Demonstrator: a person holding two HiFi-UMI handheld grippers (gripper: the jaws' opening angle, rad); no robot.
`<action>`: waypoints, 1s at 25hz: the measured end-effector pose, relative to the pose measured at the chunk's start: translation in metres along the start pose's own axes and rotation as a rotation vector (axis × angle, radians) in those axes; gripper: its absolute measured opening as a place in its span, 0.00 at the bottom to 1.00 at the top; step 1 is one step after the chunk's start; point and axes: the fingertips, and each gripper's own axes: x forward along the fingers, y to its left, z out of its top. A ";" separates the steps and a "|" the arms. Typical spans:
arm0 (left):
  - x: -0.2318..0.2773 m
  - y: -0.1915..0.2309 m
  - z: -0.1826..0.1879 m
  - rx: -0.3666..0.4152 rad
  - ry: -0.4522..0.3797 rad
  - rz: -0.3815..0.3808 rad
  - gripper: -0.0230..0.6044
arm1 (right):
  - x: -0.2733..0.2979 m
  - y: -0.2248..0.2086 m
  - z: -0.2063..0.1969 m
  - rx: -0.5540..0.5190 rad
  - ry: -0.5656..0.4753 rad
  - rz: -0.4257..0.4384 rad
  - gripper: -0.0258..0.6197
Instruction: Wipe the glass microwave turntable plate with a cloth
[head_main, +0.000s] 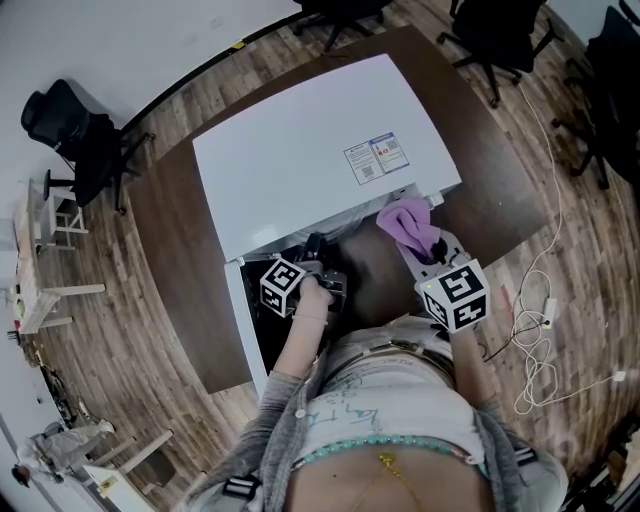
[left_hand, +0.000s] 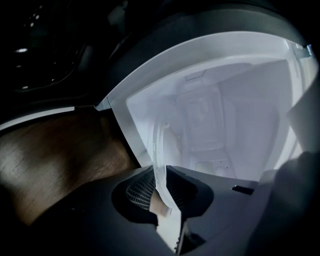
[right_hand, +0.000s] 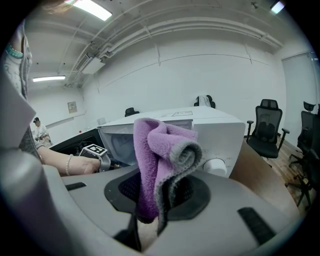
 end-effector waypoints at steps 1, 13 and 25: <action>0.000 0.000 0.000 -0.007 0.002 -0.008 0.15 | 0.000 0.001 0.000 -0.002 -0.001 0.002 0.20; -0.008 -0.002 -0.004 0.011 0.005 -0.041 0.14 | -0.007 0.003 -0.002 -0.005 -0.007 -0.006 0.20; -0.027 0.008 -0.017 0.037 0.020 -0.038 0.14 | -0.014 0.002 -0.005 -0.009 -0.017 -0.019 0.20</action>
